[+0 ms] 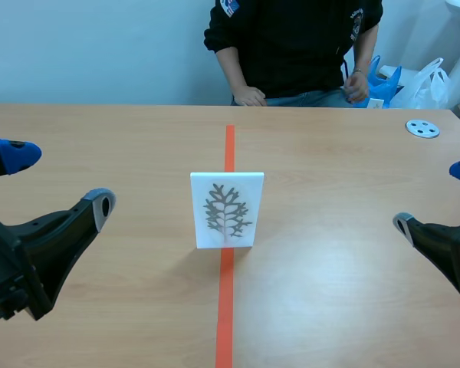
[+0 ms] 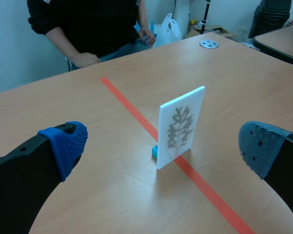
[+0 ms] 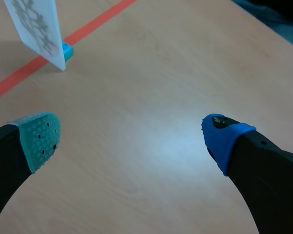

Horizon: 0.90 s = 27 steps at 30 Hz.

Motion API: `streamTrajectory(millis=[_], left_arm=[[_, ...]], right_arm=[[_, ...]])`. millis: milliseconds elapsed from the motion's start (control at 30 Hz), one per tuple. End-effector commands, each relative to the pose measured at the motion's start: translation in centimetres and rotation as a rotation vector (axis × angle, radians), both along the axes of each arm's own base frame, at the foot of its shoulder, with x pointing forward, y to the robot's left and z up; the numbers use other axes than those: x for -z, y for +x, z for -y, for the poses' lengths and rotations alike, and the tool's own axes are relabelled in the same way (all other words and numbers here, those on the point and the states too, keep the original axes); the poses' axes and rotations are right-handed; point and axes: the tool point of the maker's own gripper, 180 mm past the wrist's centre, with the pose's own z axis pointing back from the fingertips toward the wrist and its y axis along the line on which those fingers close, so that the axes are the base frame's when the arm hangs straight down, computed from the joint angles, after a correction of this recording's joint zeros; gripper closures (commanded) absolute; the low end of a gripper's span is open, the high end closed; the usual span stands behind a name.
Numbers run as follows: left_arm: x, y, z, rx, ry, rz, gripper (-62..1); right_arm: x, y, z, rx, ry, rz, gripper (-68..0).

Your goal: Sort the leaf by its shape. The table is split by an orange tape line. A compound leaf with several leaflets goes to the left side, a simple leaf with one blade goes to the right side. Return to the home posture when a red brick is placed on the table.

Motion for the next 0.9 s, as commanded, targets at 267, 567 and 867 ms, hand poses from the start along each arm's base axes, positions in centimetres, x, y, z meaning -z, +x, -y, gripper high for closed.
streamTrajectory(millis=[267, 567, 867], left_arm=[[-0.7, 0.0, 0.2, 0.004, -0.010, 0.023, -62.3], [-0.7, 0.0, 0.2, 0.005, -0.006, 0.024, -62.3], [-0.6, -0.1, 0.1, 0.003, -0.004, 0.019, -62.3]], right_arm=[[-0.8, 4.6, -1.4, -0.109, 0.024, 0.046, -59.3], [2.2, 7.5, -5.1, -0.197, 0.059, -0.011, -59.3], [3.8, 9.3, -10.8, -0.323, 0.073, -0.045, -59.0]])
